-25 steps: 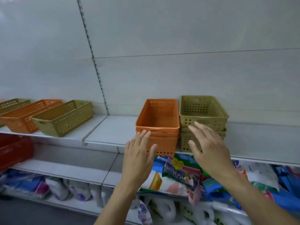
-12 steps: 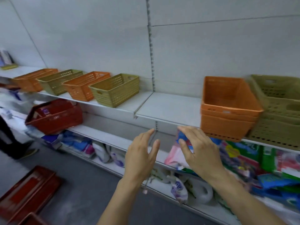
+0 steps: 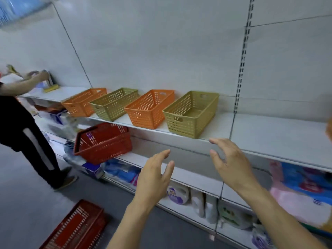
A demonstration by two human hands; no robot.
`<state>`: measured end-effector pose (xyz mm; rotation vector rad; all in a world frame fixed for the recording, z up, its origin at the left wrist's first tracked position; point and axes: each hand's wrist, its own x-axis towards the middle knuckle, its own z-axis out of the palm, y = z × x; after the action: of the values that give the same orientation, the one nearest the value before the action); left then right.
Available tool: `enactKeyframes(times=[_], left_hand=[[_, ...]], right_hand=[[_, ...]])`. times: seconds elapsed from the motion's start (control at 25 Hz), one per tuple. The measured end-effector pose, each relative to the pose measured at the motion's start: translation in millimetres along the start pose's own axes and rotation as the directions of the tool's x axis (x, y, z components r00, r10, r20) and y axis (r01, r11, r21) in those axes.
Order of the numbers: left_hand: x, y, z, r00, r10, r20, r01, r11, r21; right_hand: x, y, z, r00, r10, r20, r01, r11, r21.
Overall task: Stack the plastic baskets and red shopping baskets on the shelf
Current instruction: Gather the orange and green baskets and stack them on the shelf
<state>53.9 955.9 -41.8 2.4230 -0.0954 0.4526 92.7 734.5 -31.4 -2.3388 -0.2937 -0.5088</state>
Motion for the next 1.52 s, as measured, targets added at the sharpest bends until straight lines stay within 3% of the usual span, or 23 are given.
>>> enactKeyframes(times=[0.28, 0.52, 0.72, 0.84, 0.96, 1.04, 1.2, 1.36, 1.52], left_hand=[[143.0, -79.0, -38.4, 0.997, 0.078, -0.014, -0.078, 0.997, -0.024], [263.4, -131.3, -42.4, 0.990, 0.138, 0.031, -0.139, 0.990, 0.009], [347.6, -184.6, -55.3, 0.996, 0.077, 0.049, -0.081, 0.993, 0.091], [391.8, -216.8, -59.1, 0.989, -0.034, 0.145, 0.014, 0.991, 0.130], [420.2, -238.8, -55.3, 0.922, -0.210, 0.326, 0.156, 0.971, 0.183], [427.5, -251.0, -51.3, 0.895, -0.212, 0.391, 0.212, 0.976, 0.043], [430.1, -268.9, -45.3, 0.915, -0.124, 0.384, 0.215, 0.955, -0.203], [423.7, -275.9, -28.7, 0.925, -0.089, 0.369, 0.193, 0.947, -0.257], [392.0, -238.3, -41.1, 0.935, -0.059, 0.351, 0.176, 0.933, -0.313]], right_hand=[[120.2, -9.6, 49.1, 0.985, 0.134, -0.108, -0.138, 0.990, -0.030], [203.3, -1.4, 89.6, 0.927, 0.350, -0.137, -0.367, 0.921, -0.133], [232.7, 16.0, 104.4, 0.769, 0.633, -0.094, -0.638, 0.747, -0.189], [243.8, 19.2, 113.6, 0.666, 0.738, -0.107, -0.744, 0.646, -0.172], [244.2, 14.9, 121.0, 0.599, 0.783, -0.167, -0.800, 0.576, -0.171], [245.2, 10.7, 123.1, 0.572, 0.794, -0.203, -0.820, 0.553, -0.149], [228.3, -2.1, 130.3, 0.527, 0.784, -0.329, -0.839, 0.542, -0.051], [197.6, -22.7, 131.8, 0.530, 0.709, -0.465, -0.811, 0.584, -0.032], [166.1, -40.5, 113.7, 0.517, 0.659, -0.546, -0.794, 0.608, -0.019]])
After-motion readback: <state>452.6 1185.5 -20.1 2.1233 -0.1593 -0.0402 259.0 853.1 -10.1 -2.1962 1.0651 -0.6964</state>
